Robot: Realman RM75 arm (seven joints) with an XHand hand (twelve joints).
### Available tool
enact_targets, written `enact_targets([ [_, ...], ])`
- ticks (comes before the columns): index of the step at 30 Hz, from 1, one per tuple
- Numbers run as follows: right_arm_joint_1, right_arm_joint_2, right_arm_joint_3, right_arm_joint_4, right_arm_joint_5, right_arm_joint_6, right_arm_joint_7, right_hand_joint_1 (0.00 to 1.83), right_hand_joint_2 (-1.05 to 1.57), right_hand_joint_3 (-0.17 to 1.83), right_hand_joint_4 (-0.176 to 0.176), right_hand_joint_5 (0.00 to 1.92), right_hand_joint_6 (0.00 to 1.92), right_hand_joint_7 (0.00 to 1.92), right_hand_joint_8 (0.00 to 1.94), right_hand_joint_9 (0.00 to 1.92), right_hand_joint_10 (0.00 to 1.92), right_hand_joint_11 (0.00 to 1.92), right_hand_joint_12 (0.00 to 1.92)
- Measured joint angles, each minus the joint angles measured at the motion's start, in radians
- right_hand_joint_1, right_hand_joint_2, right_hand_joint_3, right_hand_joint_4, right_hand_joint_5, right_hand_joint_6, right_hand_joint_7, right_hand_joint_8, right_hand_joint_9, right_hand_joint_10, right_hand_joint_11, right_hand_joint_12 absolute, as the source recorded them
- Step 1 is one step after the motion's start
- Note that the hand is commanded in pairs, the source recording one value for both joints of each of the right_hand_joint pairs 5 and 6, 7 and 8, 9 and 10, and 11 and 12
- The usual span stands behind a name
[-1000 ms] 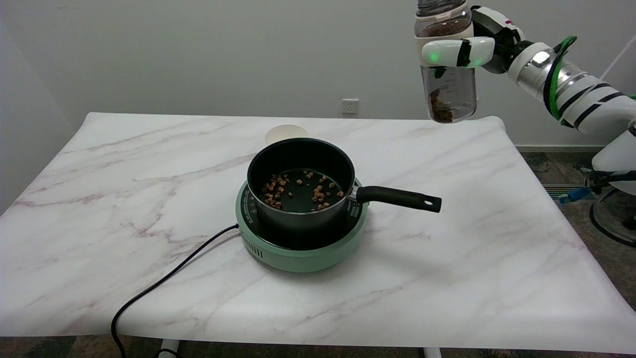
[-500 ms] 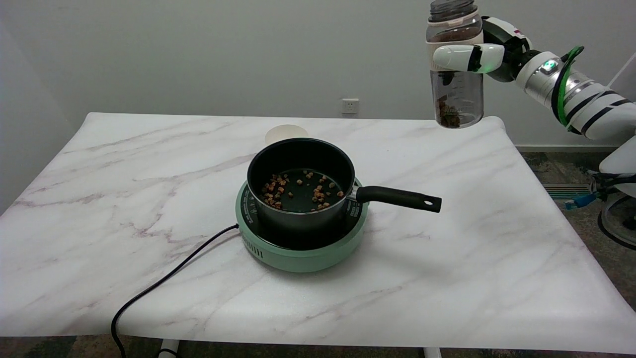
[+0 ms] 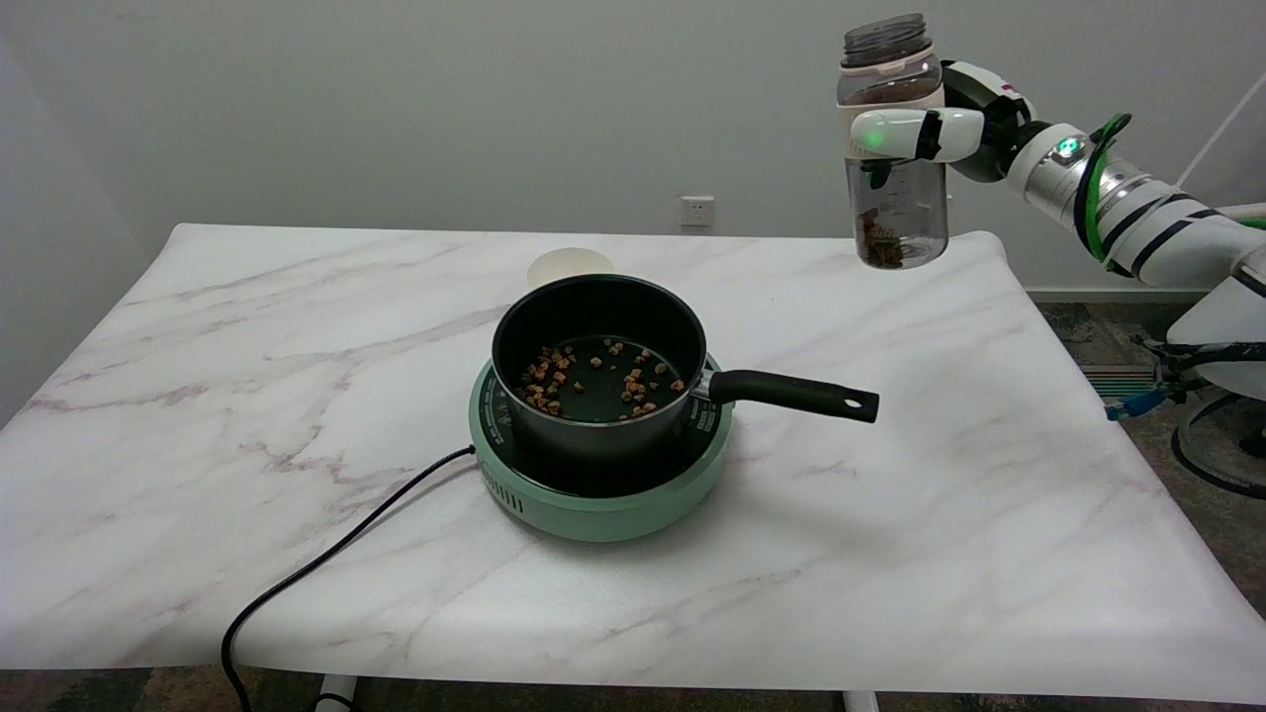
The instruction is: Place the bottle onto the table.
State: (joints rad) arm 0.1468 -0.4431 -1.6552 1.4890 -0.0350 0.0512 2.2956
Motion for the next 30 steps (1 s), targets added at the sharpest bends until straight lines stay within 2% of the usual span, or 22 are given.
enact_targets([
  [14,0.21,-0.018,-0.227,-0.126,-0.009,0.056,-0.003,1.26,1.0,0.72,0.0,1.64,1.64,1.53,1.53,1.53,1.53,1.24,1.24],
  [30,0.323,-0.043,-0.334,-0.214,-0.053,0.093,-0.007,1.26,1.0,0.71,0.0,1.64,1.64,1.54,1.54,1.53,1.53,1.24,1.24],
])
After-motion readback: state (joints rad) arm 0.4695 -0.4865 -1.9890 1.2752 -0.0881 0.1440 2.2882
